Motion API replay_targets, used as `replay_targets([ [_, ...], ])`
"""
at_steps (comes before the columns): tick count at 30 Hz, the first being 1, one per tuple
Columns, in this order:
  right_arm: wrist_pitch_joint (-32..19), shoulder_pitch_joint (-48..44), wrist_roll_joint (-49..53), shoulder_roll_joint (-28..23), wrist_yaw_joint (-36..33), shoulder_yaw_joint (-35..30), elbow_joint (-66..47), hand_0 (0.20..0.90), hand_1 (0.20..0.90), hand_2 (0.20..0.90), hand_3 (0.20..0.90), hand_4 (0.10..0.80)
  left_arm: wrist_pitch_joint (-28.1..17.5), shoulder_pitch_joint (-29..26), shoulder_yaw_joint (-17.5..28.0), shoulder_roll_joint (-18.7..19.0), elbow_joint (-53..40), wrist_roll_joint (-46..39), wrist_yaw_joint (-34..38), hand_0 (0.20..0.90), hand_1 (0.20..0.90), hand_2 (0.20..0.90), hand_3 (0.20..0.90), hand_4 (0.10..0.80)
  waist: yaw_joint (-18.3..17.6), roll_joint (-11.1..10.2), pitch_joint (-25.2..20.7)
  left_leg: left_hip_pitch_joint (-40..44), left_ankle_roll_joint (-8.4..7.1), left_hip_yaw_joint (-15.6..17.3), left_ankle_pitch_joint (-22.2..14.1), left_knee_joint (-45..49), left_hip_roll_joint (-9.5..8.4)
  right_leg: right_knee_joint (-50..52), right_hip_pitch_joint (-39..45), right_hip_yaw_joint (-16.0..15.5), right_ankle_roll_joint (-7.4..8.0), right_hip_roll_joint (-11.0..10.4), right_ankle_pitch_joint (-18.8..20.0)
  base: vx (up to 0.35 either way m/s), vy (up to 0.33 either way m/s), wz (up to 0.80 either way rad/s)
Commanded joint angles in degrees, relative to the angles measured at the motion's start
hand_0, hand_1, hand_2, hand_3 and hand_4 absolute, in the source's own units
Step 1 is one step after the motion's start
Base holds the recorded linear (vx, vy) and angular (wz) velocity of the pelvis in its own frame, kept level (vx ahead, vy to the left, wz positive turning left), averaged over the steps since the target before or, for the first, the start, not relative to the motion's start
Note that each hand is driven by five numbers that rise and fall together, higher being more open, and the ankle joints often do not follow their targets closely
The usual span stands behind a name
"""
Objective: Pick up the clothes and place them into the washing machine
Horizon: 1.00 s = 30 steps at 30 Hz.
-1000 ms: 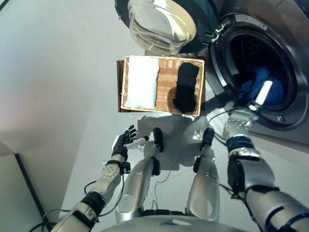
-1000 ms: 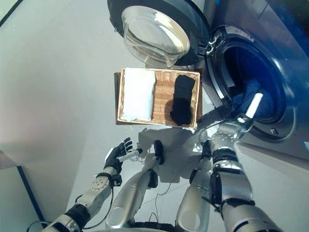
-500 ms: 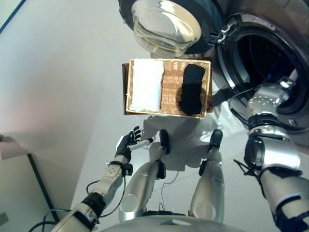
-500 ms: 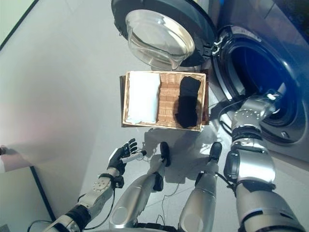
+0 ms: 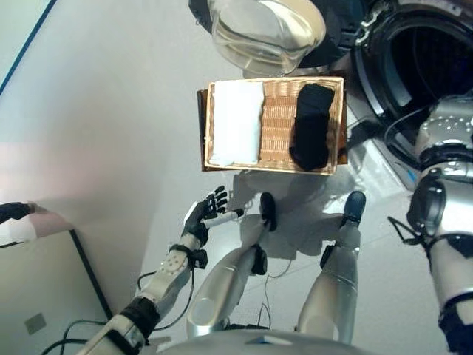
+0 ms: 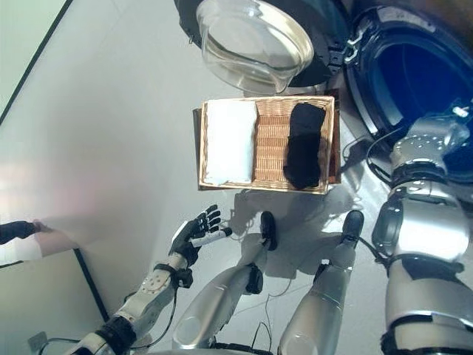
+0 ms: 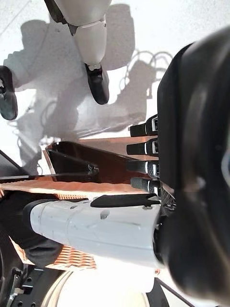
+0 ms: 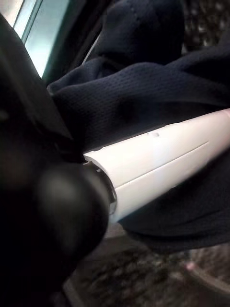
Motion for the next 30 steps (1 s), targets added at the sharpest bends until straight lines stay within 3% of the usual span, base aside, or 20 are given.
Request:
replay_targets([
  [1, -2.2, -13.3, -5.8, -11.5, 2.0, 10.7, -4.5, 0.200, 0.200, 0.200, 0.200, 0.300, -3.6, 1.3, 0.1, 2.6, -6.4, -0.6, 0.4, 0.900, 0.900, 0.900, 0.900, 0.800, 0.0, 5.4, 0.3, -2.8, -6.62, -1.5, -5.7, 8.0, 4.16, 9.4, -3.7, 3.2, -2.74, 1.5, -8.0, 0.000, 0.000, 0.00],
  [5, -0.7, -15.1, -8.1, -12.4, 2.3, 13.5, -2.9, 0.200, 0.200, 0.200, 0.200, 0.300, -4.1, 1.1, 1.0, 2.9, -7.2, -0.5, 0.9, 0.900, 0.900, 0.900, 0.900, 0.800, 0.1, 5.1, 0.9, -4.2, -6.77, -1.2, -5.1, 7.6, 4.43, 10.3, -5.8, 4.1, -3.12, 2.3, -8.2, 0.000, 0.000, 0.00],
  [6, -0.6, -15.3, -8.1, -12.4, 2.3, 13.6, -2.8, 0.249, 0.249, 0.249, 0.249, 0.335, -4.1, 1.0, 1.0, 2.8, -7.2, -0.5, 0.9, 0.900, 0.900, 0.900, 0.900, 0.800, 0.1, 5.2, 0.9, -4.3, -6.78, -1.2, -5.1, 7.6, 4.44, 10.3, -5.9, 4.2, -3.14, 2.3, -8.2, 0.000, 0.000, 0.00],
  [7, 0.2, -15.6, -9.6, -12.7, 1.4, 14.5, -1.1, 0.900, 0.900, 0.900, 0.900, 0.800, -4.1, 1.0, 1.1, 2.9, -6.8, -0.5, 1.3, 0.900, 0.900, 0.900, 0.900, 0.800, 0.1, 4.8, 1.0, -4.4, -6.72, -1.1, -5.2, 7.7, 4.48, 10.6, -6.1, 4.3, -3.31, 2.5, -8.2, 0.000, 0.000, 0.00],
  [26, 1.7, -14.4, -13.4, -8.7, -0.6, 15.8, -0.8, 0.900, 0.900, 0.900, 0.900, 0.800, -3.9, 0.0, 2.7, 3.1, -5.9, -1.3, 3.2, 0.900, 0.900, 0.900, 0.900, 0.800, -1.0, 2.7, 1.2, -3.3, -6.47, -1.2, -6.4, 9.1, 4.68, 8.7, -3.1, 3.8, -3.64, 3.0, -7.5, 0.002, 0.002, 0.01],
  [30, 4.1, -12.9, -23.1, -8.1, -3.1, 18.7, -1.6, 0.900, 0.900, 0.900, 0.900, 0.800, -4.0, 0.4, 3.7, 3.8, -6.8, -1.0, 3.4, 0.900, 0.900, 0.900, 0.900, 0.800, -0.9, 2.0, 1.4, -3.1, -6.43, -1.4, -6.3, 9.2, 4.83, 8.1, -2.2, 3.4, -3.69, 3.2, -7.1, -0.008, 0.002, 0.00],
])
